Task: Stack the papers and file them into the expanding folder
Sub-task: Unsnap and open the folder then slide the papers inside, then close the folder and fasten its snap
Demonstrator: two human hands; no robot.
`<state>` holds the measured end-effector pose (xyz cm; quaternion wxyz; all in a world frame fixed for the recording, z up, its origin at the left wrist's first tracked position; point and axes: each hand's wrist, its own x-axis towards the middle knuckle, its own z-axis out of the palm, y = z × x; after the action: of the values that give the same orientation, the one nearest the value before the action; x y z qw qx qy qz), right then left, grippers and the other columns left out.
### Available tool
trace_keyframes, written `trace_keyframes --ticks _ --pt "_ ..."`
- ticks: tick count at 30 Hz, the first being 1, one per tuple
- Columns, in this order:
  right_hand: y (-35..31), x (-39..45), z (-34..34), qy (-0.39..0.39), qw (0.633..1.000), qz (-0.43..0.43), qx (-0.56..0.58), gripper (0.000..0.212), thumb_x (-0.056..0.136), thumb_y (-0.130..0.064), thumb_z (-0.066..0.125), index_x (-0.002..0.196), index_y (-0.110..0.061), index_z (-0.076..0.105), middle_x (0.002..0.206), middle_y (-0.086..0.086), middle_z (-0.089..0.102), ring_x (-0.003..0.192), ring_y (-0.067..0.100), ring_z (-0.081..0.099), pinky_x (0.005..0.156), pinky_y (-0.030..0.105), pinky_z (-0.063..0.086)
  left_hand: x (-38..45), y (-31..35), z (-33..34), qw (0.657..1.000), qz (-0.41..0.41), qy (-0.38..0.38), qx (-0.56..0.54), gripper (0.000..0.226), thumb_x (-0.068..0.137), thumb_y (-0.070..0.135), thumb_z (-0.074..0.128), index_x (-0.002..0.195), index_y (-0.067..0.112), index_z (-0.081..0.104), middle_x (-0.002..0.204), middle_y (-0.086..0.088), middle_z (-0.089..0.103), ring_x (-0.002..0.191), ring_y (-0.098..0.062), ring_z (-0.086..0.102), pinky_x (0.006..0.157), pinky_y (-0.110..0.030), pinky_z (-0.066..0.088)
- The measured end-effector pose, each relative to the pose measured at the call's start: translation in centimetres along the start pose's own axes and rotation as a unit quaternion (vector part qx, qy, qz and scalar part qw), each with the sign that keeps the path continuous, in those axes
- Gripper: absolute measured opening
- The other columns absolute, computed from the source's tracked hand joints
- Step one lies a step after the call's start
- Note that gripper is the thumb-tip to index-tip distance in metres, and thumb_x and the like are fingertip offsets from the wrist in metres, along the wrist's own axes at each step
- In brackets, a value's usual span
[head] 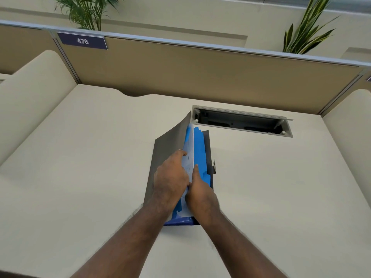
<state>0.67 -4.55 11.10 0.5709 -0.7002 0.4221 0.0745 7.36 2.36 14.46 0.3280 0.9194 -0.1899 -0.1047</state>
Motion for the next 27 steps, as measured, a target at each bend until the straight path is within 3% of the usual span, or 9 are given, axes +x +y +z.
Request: trace_keyframes --ticks 3,5,9,11,14,18,21,25,27 --pt "0.1 0.2 -0.7 0.006 0.977 -0.082 -0.197 0.058 0.097 -0.056 0.030 0.148 -0.029 0.027 0.111 0.002 0.066 0.090 0.017 0.065 0.081 0.035 0.058 0.1 0.0 0.2 1.000 -0.001 0.009 -0.007 0.044 0.094 0.021 0.057 0.136 0.020 0.047 0.128 -0.003 0.060 0.104 -0.022 0.063 0.086 -0.032 0.055" --pt "0.7 0.8 -1.2 0.002 0.946 -0.126 -0.298 0.064 0.099 -0.049 0.034 0.153 -0.024 0.012 0.126 0.004 0.060 0.102 0.021 0.063 0.085 0.035 0.055 0.1 -0.1 0.4 1.000 -0.003 0.008 -0.008 0.042 0.094 0.023 0.056 0.135 0.021 0.046 0.127 -0.003 0.059 0.099 -0.021 0.063 0.082 -0.031 0.058" --pt "1.5 2.1 -2.1 0.018 0.948 -0.133 -0.289 0.055 0.096 -0.057 0.034 0.137 -0.022 0.042 0.118 0.003 0.063 0.101 0.021 0.063 0.084 0.036 0.057 -0.1 0.3 1.2 1.000 -0.015 -0.015 0.012 0.044 0.094 0.025 0.055 0.135 0.027 0.040 0.124 -0.001 0.057 0.085 -0.017 0.060 0.073 -0.036 0.060" --pt "1.9 2.7 -2.6 0.017 0.950 -0.140 -0.279 0.043 0.096 -0.053 0.036 0.114 -0.019 0.056 0.100 0.002 0.062 0.089 0.020 0.062 0.073 0.032 0.055 -0.1 0.5 1.9 0.999 -0.022 -0.022 0.034 0.048 0.093 0.024 0.056 0.136 0.029 0.036 0.121 -0.001 0.059 0.085 -0.018 0.060 0.072 -0.037 0.059" --pt "2.8 3.0 -3.4 0.023 0.950 -0.128 -0.282 0.035 0.097 -0.044 0.038 0.087 -0.016 0.057 0.082 -0.003 0.055 0.079 0.019 0.060 0.055 0.022 0.041 0.0 0.9 3.2 0.997 -0.027 -0.036 0.066 0.050 0.091 0.023 0.053 0.136 0.031 0.031 0.112 -0.003 0.062 0.088 -0.024 0.063 0.075 -0.042 0.058" --pt "4.7 3.5 -3.9 0.018 0.957 -0.103 -0.271 0.044 0.096 -0.047 0.038 0.094 -0.014 0.067 0.102 0.004 0.070 0.084 0.018 0.066 0.065 0.027 0.054 -0.2 1.6 5.4 0.994 -0.036 -0.056 0.084 0.045 0.090 0.021 0.055 0.130 0.028 0.035 0.107 -0.002 0.063 0.091 -0.024 0.063 0.076 -0.038 0.054" --pt "6.0 3.9 -4.4 -0.015 0.960 -0.068 -0.271 0.040 0.098 -0.041 0.040 0.100 -0.012 0.067 0.112 0.007 0.071 0.085 0.018 0.063 0.060 0.021 0.047 -0.4 1.7 7.2 0.991 -0.040 -0.072 0.105 0.039 0.089 0.015 0.057 0.122 0.024 0.038 0.102 -0.003 0.065 0.088 -0.026 0.066 0.074 -0.039 0.056" --pt "7.4 4.0 -5.2 -0.010 0.964 -0.048 -0.262 0.040 0.098 -0.039 0.041 0.103 -0.012 0.070 0.103 0.005 0.073 0.083 0.018 0.061 0.059 0.020 0.041 -0.5 1.5 9.2 0.986 -0.024 -0.090 0.140 0.045 0.084 0.010 0.057 0.125 0.018 0.040 0.108 -0.003 0.063 0.089 -0.028 0.067 0.071 -0.036 0.056" --pt "8.2 4.3 -5.7 0.010 0.968 -0.043 -0.247 0.039 0.097 -0.040 0.041 0.104 -0.016 0.071 0.103 0.003 0.074 0.087 0.018 0.064 0.066 0.026 0.049 -0.5 1.4 10.1 0.981 -0.016 -0.102 0.165 0.050 0.085 0.009 0.055 0.130 0.016 0.037 0.117 -0.004 0.061 0.092 -0.029 0.068 0.070 -0.035 0.052"
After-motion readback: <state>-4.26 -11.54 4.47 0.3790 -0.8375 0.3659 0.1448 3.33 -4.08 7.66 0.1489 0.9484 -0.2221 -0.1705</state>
